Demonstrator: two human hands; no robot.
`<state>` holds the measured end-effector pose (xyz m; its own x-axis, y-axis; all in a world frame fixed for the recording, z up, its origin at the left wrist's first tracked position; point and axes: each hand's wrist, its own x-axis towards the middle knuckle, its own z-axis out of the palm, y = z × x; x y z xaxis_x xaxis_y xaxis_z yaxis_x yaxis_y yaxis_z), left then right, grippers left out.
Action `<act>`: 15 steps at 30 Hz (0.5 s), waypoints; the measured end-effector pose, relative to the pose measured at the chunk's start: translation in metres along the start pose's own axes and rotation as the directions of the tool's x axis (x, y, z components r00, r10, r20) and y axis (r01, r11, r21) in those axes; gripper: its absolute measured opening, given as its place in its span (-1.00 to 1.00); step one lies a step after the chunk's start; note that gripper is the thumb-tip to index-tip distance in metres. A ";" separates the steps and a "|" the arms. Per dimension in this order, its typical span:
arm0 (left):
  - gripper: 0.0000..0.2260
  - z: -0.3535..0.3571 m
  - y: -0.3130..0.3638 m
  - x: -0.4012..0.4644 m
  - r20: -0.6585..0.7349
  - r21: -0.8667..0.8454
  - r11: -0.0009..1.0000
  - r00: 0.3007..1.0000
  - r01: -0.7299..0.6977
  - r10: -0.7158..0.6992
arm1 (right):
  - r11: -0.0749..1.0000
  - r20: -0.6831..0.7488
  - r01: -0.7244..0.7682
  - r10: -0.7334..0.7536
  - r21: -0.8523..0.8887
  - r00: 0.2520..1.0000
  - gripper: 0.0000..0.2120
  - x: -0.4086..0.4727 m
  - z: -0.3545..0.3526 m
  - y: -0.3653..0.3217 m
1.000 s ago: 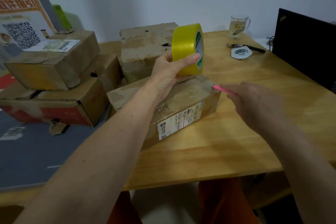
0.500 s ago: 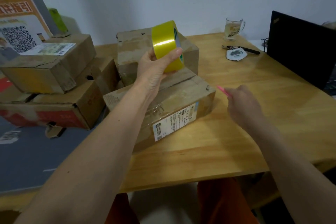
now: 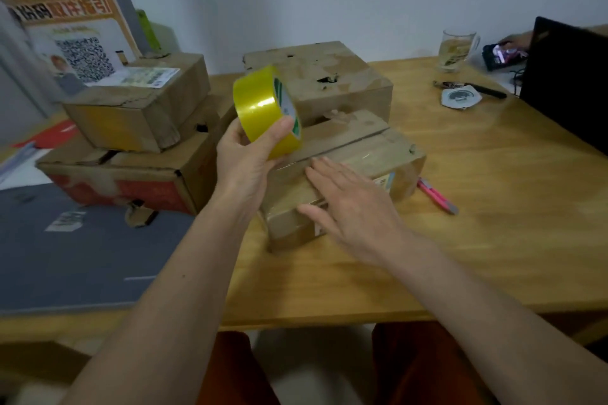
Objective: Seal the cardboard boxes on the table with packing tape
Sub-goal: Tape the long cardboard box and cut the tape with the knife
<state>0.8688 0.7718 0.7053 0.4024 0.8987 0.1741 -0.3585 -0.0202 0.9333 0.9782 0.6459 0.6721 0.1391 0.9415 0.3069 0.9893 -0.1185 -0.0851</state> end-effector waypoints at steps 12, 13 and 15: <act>-0.69 -0.008 -0.004 -0.002 -0.050 -0.088 0.996 0.998 -0.032 0.027 | 0.986 0.080 -0.136 0.143 -0.097 0.986 -0.08 0.012 -0.003 -0.038; -0.69 -0.007 -0.005 -0.001 -0.056 -0.088 0.995 0.998 -0.036 0.031 | 0.996 0.048 -0.049 0.053 -0.070 0.997 -0.13 0.007 0.002 -0.053; -0.69 -0.007 -0.005 -0.002 -0.056 -0.058 0.997 0.997 -0.049 0.045 | 0.997 0.007 0.078 -0.078 -0.008 0.997 -0.25 0.000 0.009 -0.067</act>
<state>0.8639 0.7728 0.6976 0.3379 0.9201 0.1982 -0.4262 -0.0382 0.9038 0.9112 0.6564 0.6694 0.0611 0.9501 0.3060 0.9975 -0.0470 -0.0531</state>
